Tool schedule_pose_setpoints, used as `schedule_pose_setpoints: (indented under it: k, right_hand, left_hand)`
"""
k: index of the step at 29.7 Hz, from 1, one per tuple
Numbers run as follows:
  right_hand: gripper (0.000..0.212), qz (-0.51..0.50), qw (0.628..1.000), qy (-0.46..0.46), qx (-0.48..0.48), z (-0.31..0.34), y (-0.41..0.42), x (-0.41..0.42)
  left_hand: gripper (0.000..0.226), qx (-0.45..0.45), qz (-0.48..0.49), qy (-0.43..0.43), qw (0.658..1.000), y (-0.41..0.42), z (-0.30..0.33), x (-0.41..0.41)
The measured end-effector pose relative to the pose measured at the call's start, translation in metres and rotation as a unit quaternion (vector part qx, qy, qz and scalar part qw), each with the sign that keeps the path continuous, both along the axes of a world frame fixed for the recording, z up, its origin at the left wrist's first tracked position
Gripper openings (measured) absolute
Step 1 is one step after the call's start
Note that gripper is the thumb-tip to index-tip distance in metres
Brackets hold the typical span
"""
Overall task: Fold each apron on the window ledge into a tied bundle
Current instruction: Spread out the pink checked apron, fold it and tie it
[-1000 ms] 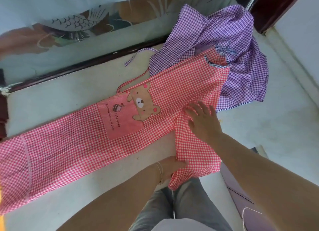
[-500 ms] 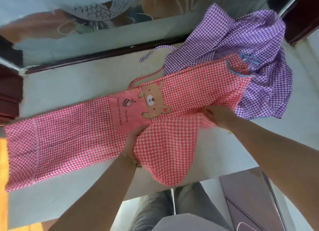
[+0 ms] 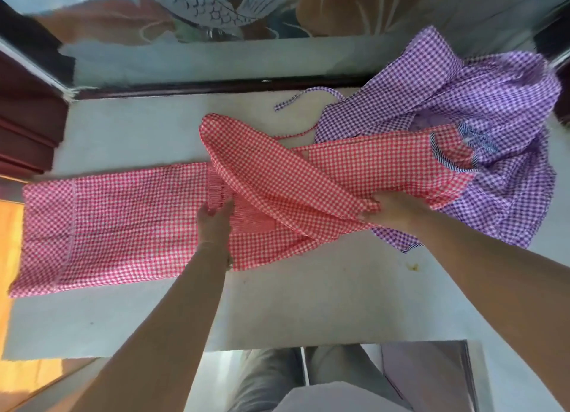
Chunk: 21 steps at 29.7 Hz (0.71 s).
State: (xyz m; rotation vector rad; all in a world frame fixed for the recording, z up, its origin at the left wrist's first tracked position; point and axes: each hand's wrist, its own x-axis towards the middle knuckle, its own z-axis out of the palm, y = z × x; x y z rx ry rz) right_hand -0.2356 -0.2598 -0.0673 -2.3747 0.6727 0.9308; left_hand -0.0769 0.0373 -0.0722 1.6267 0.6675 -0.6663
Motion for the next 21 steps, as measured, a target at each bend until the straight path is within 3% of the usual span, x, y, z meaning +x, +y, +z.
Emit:
schedule_pose_setpoints:
  k: [3,5,7,9,12,14,17,19,21]
  right_hand:
    - [0.044,-0.025,0.999,-0.010,0.025,-0.004,-0.010,0.001]
    - [0.033,-0.033,0.999,0.000,0.038,-0.005,-0.016,0.003]
    - [0.041,-0.039,0.998,0.020,0.036,-0.006,-0.019,0.005]
    - [0.058,-0.050,0.997,0.044,0.031,-0.010,-0.021,0.005]
    - [0.082,-0.072,0.995,0.059,0.027,-0.009,-0.022,0.003]
    - [0.097,-0.070,0.994,0.060,0.056,-0.006,-0.027,0.003]
    - [0.102,-0.074,0.989,0.067,0.111,-0.006,-0.029,0.000]
    - [0.106,0.005,0.993,0.079,0.082,-0.012,-0.027,-0.008]
    - [0.100,0.106,0.994,0.039,0.010,-0.018,-0.020,-0.017]
  left_hand:
    - [0.096,0.025,-0.072,0.025,0.997,-0.018,-0.002,0.022]
    - [0.099,0.042,-0.115,-0.004,0.992,-0.040,-0.005,0.029]
    - [0.088,0.093,-0.179,-0.053,0.978,-0.060,-0.008,0.031]
    - [0.058,0.154,-0.196,-0.075,0.966,-0.070,-0.017,0.037]
    - [0.021,0.141,-0.078,0.030,0.986,-0.064,-0.020,0.034]
    - [0.017,0.025,0.054,0.081,0.995,-0.053,-0.016,0.022]
    - [0.021,-0.092,0.193,0.071,0.974,-0.033,-0.010,0.000]
    - [0.022,-0.090,0.220,0.069,0.969,-0.018,-0.015,-0.009]
    - [0.025,0.001,0.171,0.054,0.984,-0.004,-0.028,-0.012]
